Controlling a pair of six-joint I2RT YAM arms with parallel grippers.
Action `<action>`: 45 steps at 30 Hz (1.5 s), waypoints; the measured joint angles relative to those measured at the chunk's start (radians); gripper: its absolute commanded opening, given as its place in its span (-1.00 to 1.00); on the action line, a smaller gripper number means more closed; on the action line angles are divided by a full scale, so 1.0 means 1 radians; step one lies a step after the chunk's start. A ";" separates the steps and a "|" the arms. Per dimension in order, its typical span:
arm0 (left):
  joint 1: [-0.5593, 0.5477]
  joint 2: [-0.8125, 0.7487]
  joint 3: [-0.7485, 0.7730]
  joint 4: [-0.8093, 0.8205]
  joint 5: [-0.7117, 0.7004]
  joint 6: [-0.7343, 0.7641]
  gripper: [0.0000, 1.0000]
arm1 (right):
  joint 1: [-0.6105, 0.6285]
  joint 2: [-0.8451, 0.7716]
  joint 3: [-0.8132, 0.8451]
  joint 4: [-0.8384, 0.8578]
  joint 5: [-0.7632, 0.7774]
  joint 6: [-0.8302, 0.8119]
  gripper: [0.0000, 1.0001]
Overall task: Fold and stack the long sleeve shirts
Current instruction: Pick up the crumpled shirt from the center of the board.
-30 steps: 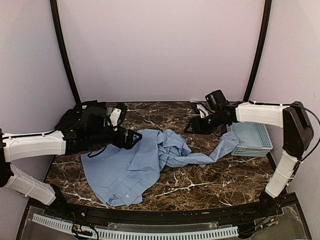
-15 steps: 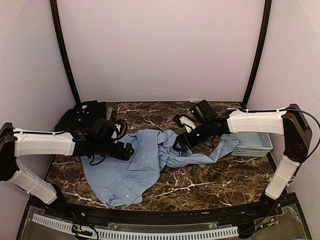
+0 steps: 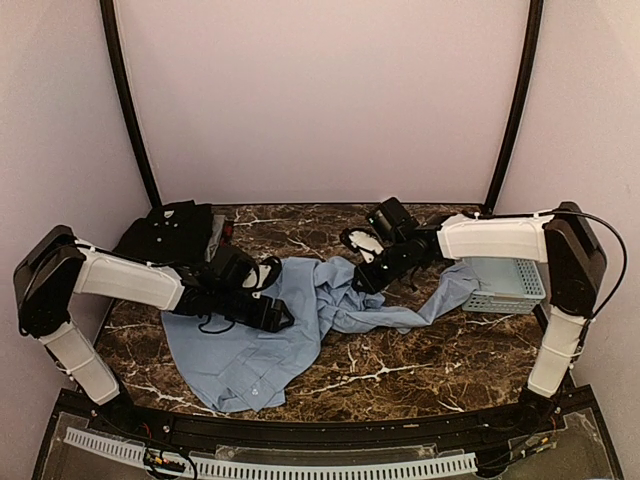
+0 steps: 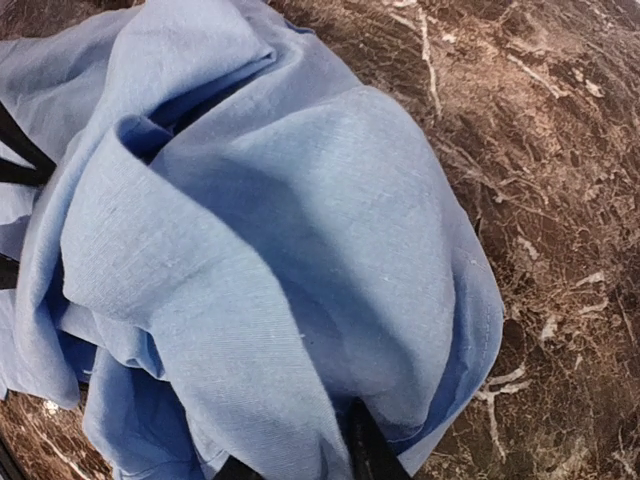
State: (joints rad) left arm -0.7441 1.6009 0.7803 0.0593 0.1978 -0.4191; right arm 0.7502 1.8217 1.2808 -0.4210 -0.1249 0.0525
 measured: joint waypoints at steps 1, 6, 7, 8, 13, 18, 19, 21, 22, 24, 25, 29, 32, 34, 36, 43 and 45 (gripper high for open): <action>0.000 0.023 0.016 0.001 0.000 0.004 0.17 | -0.006 0.000 0.012 -0.001 0.010 0.001 -0.66; 0.000 0.071 0.081 0.017 0.005 0.026 -0.54 | -0.039 -0.014 0.038 -0.006 0.042 -0.008 -0.80; 0.000 0.071 0.090 0.021 0.008 0.032 -0.64 | -0.048 -0.017 0.038 -0.006 0.047 -0.009 -0.84; 0.000 0.070 0.100 0.023 0.013 0.033 -0.83 | -0.057 -0.019 0.038 -0.006 0.053 -0.010 -0.87; 0.000 0.051 0.109 0.045 0.050 0.054 -1.00 | -0.102 -0.020 0.041 -0.005 0.059 -0.004 -1.00; 0.000 -0.013 0.109 0.056 0.102 0.058 -1.00 | -0.134 -0.019 0.082 -0.002 0.080 0.010 -1.00; 0.000 -0.031 0.109 0.063 0.111 0.057 -1.00 | -0.140 -0.017 0.099 0.001 0.083 0.013 -1.00; 0.000 -0.075 0.110 0.078 0.118 0.056 -0.94 | -0.150 -0.015 0.134 0.006 0.100 0.014 -1.00; 0.000 -0.095 0.113 0.084 0.117 0.056 -0.88 | -0.156 -0.015 0.151 0.009 0.110 0.013 -1.00; 0.000 -0.117 0.125 0.097 0.107 0.060 -0.63 | -0.164 -0.016 0.176 0.020 0.130 0.011 -1.00; 0.000 -0.119 0.136 0.102 0.097 0.064 -0.40 | -0.168 -0.018 0.182 0.027 0.138 0.008 -1.00; 0.006 -0.075 0.182 0.119 0.056 0.061 0.37 | -0.172 -0.048 0.179 0.034 0.143 -0.029 -1.00; 0.023 -0.021 0.209 0.133 0.045 0.054 0.73 | -0.173 -0.095 0.161 0.034 0.119 -0.071 -1.00; 0.041 0.018 0.226 0.135 0.056 0.053 0.81 | -0.175 -0.131 0.151 0.037 0.085 -0.096 -1.00; 0.061 0.058 0.251 0.142 0.076 0.048 0.83 | -0.176 -0.161 0.149 0.042 0.036 -0.114 -1.00; 0.115 0.175 0.325 0.200 0.206 0.039 0.73 | -0.177 -0.200 0.146 0.063 -0.116 -0.145 -1.00; 0.120 0.203 0.340 0.220 0.251 0.031 0.49 | -0.177 -0.200 0.143 0.063 -0.135 -0.147 -1.00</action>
State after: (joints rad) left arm -0.6243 1.8038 1.1206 0.2794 0.4488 -0.3882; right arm 0.5732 1.6222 1.4235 -0.3584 -0.2604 -0.0944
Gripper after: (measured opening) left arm 0.878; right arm 0.006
